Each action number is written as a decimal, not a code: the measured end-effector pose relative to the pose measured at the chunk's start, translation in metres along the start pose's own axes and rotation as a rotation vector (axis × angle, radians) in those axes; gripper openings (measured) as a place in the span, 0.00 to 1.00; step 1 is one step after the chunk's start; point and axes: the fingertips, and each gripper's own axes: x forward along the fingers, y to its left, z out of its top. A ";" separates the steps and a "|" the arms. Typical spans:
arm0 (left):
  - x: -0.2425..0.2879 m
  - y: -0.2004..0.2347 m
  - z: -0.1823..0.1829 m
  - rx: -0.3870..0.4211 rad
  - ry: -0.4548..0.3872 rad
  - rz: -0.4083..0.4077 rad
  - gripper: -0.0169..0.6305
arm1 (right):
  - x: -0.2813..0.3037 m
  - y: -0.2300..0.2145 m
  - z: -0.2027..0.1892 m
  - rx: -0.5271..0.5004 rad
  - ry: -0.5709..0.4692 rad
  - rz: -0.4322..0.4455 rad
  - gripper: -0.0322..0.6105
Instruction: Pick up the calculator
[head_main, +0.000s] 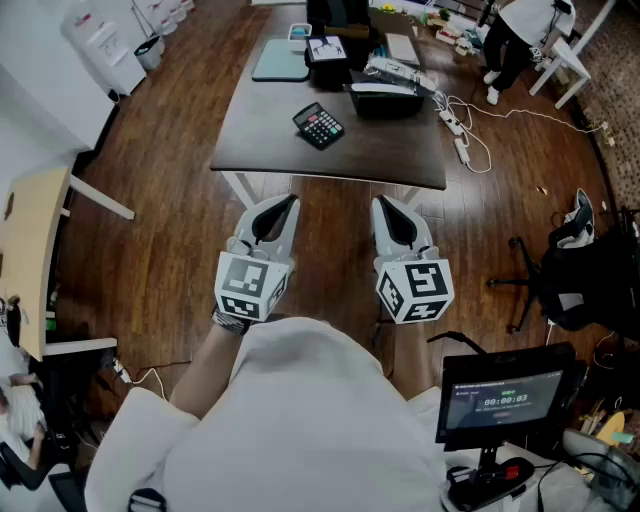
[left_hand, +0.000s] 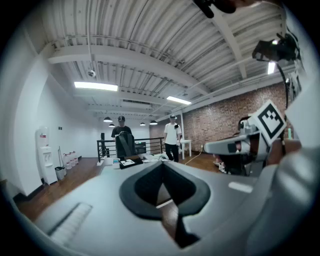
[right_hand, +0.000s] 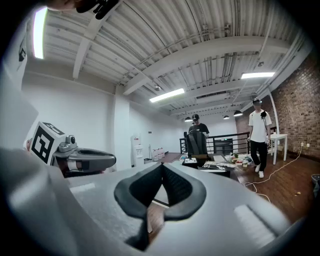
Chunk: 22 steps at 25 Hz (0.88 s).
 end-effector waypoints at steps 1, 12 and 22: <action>0.000 -0.002 0.001 -0.001 -0.012 0.008 0.04 | -0.002 -0.001 0.000 -0.004 -0.004 0.006 0.05; 0.022 -0.001 0.010 -0.038 -0.078 0.023 0.04 | 0.004 -0.021 0.013 -0.019 -0.025 0.011 0.05; 0.078 0.041 0.007 -0.096 -0.070 0.008 0.04 | 0.051 -0.053 0.013 -0.025 0.008 -0.036 0.05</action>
